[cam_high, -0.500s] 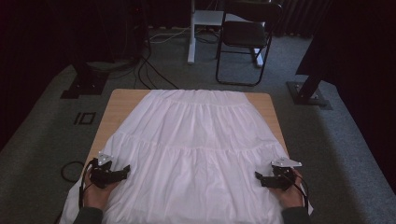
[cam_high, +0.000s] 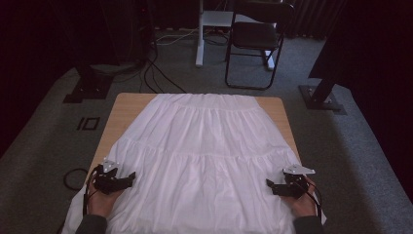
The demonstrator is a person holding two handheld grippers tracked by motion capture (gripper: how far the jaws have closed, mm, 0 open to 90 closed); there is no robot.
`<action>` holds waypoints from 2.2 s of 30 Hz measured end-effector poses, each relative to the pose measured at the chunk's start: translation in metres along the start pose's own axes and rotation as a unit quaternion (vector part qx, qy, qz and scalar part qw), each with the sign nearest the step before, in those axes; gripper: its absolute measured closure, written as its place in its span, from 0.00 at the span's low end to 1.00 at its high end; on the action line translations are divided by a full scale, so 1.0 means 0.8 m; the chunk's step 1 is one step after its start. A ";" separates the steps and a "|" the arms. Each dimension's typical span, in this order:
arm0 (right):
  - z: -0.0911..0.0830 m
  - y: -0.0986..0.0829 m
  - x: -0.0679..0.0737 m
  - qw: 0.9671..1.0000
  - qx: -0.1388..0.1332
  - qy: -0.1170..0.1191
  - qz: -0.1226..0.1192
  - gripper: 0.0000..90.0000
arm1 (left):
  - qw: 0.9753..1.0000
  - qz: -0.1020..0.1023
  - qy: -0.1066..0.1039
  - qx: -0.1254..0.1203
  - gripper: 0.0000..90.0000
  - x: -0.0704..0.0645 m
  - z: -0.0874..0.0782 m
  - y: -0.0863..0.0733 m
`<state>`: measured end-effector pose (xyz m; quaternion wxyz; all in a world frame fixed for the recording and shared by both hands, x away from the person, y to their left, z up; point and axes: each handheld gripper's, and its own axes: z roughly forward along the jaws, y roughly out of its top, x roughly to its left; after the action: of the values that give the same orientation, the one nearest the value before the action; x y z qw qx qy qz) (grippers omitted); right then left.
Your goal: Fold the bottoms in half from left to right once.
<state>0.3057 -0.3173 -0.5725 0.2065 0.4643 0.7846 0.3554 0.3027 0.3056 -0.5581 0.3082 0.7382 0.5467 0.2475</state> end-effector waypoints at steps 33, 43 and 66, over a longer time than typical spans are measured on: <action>0.000 0.000 0.000 1.000 0.000 0.000 0.001 0.14 | 1.000 -0.022 0.014 0.015 0.20 0.079 -0.017 -0.016; 0.000 0.000 0.000 1.000 0.000 -0.001 0.002 0.15 | 1.000 -0.001 -0.013 0.028 0.67 0.071 -0.029 -0.013; -0.069 -0.027 -0.058 0.992 -0.027 -0.087 0.085 0.48 | 0.990 0.000 0.140 0.025 0.98 0.123 -0.067 -0.030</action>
<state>0.2795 -0.3849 -0.5526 0.2555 0.5529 0.7110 0.3514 0.2766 0.4151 -0.5361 0.2097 0.7037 0.5905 0.3348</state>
